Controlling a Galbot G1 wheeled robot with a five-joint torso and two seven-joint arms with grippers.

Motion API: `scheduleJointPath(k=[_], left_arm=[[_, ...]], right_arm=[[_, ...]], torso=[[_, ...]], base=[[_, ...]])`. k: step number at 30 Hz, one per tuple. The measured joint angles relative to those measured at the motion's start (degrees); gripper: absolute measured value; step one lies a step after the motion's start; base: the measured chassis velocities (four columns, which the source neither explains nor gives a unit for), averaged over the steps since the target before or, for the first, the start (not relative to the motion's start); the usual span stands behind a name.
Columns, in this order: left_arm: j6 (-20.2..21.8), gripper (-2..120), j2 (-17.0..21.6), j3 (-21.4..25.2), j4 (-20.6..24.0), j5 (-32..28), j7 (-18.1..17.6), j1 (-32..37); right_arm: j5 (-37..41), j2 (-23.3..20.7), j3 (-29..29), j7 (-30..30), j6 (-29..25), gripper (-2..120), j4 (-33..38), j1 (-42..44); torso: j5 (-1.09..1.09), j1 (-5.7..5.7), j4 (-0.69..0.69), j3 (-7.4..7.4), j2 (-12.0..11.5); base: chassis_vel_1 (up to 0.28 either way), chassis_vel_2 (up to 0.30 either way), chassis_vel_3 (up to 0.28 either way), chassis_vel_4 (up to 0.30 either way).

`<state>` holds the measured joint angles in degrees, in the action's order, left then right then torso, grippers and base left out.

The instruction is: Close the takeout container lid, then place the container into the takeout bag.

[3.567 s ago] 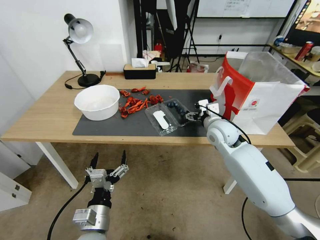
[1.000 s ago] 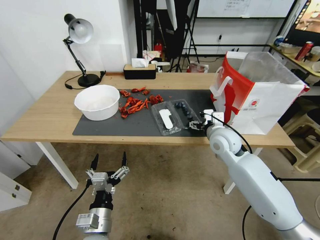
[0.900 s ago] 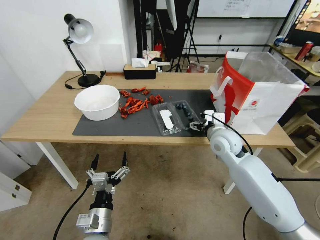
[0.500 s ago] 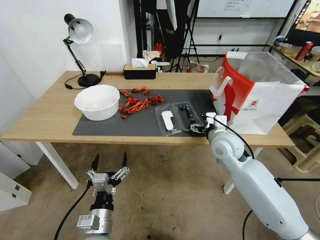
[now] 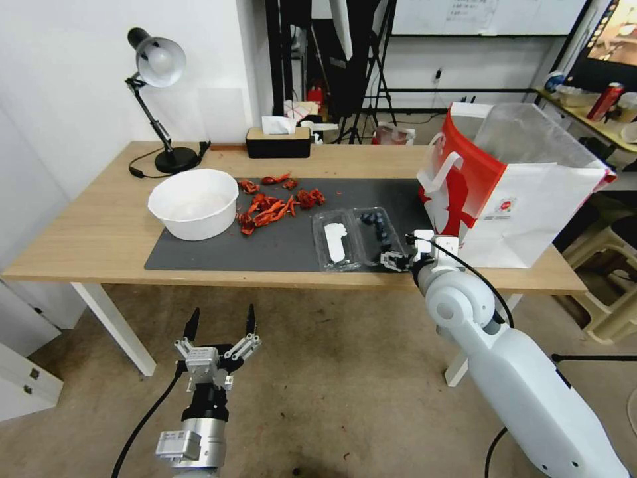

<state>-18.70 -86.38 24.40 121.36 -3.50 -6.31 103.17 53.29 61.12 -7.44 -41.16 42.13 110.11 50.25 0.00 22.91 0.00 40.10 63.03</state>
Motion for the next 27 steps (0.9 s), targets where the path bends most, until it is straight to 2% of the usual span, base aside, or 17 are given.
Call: scheduleJointPath(k=[5, 7, 8, 9, 10, 11, 12, 13, 14, 15, 16, 18, 19, 23, 27], left_arm=[[-0.20, 100, -0.07, -0.11, -0.08, 0.11, 0.04, 0.09], [-0.22, 100, -0.07, -0.11, -0.02, 0.09, 0.06, 0.13], [-0.22, 100, -0.03, -0.09, 0.12, 0.03, 0.12, 0.16], [-0.22, 100, -0.03, -0.09, 0.12, 0.03, 0.12, 0.16], [-0.22, 100, 0.03, -0.04, 0.23, -0.03, 0.12, 0.16], [-0.19, 100, 0.30, 0.15, 0.33, -0.41, 0.13, 0.09], [-0.16, 100, 0.58, 0.27, 0.42, -0.80, 0.12, -0.01], [-0.16, 100, 0.58, 0.27, 0.42, -0.80, 0.12, -0.01], [-0.04, 100, 0.94, 0.32, 0.42, -1.30, 0.12, -0.15], [-0.04, 100, 0.94, 0.32, 0.42, -1.30, 0.12, -0.15], [0.10, 100, 1.25, 0.32, 0.42, -1.79, 0.12, -0.28], [0.35, 100, 1.53, 0.15, 0.42, -2.43, 0.12, -0.41], [0.35, 100, 1.53, 0.15, 0.42, -2.43, 0.12, -0.41], [0.82, 100, 2.01, -0.55, 0.43, -2.95, 0.23, -0.61], [1.55, 100, 2.44, -0.74, 0.99, -3.70, 0.37, -0.63]], right_arm=[[0.11, 0.67, -1.19, 0.54, -0.01, 100, 0.96, 0.26], [-0.89, 1.36, -3.26, 4.12, -0.73, 100, 2.84, 0.86], [-5.24, 1.10, -4.87, 10.90, -5.83, 100, 4.58, 2.74], [-5.24, 1.10, -4.87, 10.90, -5.83, 100, 4.58, 2.74], [-8.34, 0.62, -5.55, 14.79, -9.83, 100, 5.44, 4.27], [-13.17, -0.35, -7.15, 22.61, -17.12, 100, 6.77, 7.72], [-16.31, -0.86, -8.27, 27.74, -23.62, 100, 7.21, 10.59], [-16.31, -0.86, -8.27, 27.74, -23.62, 100, 7.21, 10.59], [-19.09, -1.00, -9.41, 32.48, -30.07, 100, 7.22, 13.57], [-19.09, -1.00, -9.41, 32.48, -30.07, 100, 7.22, 13.57], [-20.78, -0.87, -10.18, 35.60, -34.97, 100, 7.11, 16.08], [-22.34, -0.43, -11.57, 38.24, -40.18, 100, 7.08, 19.27], [-22.34, -0.43, -11.57, 38.24, -40.18, 100, 7.08, 19.27], [-24.68, 1.14, -18.79, 44.72, -49.55, 100, 7.96, 29.66], [-24.95, 2.19, -23.21, 48.98, -53.68, 100, 8.87, 36.14]], torso=[[0.00, 0.00, 0.00, 0.00, 0.00], [0.00, 0.00, 0.01, 0.00, 0.00], [0.00, 0.00, 0.02, 0.00, 0.00], [0.00, 0.00, 0.02, 0.00, 0.00], [0.00, 0.00, 0.00, 0.00, 0.00], [-0.01, 0.00, 0.01, 0.00, 0.00], [0.00, 0.00, -0.01, 0.00, 0.00], [0.00, 0.00, -0.01, 0.00, 0.00], [-0.01, 0.00, 0.00, 0.00, 0.00], [-0.01, 0.00, 0.00, 0.00, 0.00], [0.01, 0.00, 0.00, 0.00, 0.00], [0.00, 0.00, 0.03, 0.00, 0.00], [0.00, 0.00, 0.03, 0.00, 0.00], [0.01, 0.00, 0.00, 0.00, 0.00], [-0.01, 0.00, 0.00, -0.01, 0.00]], base=[[0.000, 0.000, 0.000, 0.000], [0.000, 0.000, 0.000, 0.000], [0.000, 0.000, 0.000, 0.000], [0.000, 0.000, 0.000, 0.000], [0.000, 0.000, 0.000, 0.000], [0.000, 0.000, 0.000, 0.000], [0.000, 0.000, 0.000, 0.000], [0.000, 0.000, 0.000, 0.000], [0.000, 0.000, 0.000, 0.000], [0.000, 0.000, 0.000, 0.000], [0.000, 0.000, 0.000, 0.000], [0.000, 0.000, 0.000, 0.000], [0.000, 0.000, 0.000, 0.000], [0.000, 0.000, 0.000, 0.000], [0.000, 0.000, 0.000, 0.000]])
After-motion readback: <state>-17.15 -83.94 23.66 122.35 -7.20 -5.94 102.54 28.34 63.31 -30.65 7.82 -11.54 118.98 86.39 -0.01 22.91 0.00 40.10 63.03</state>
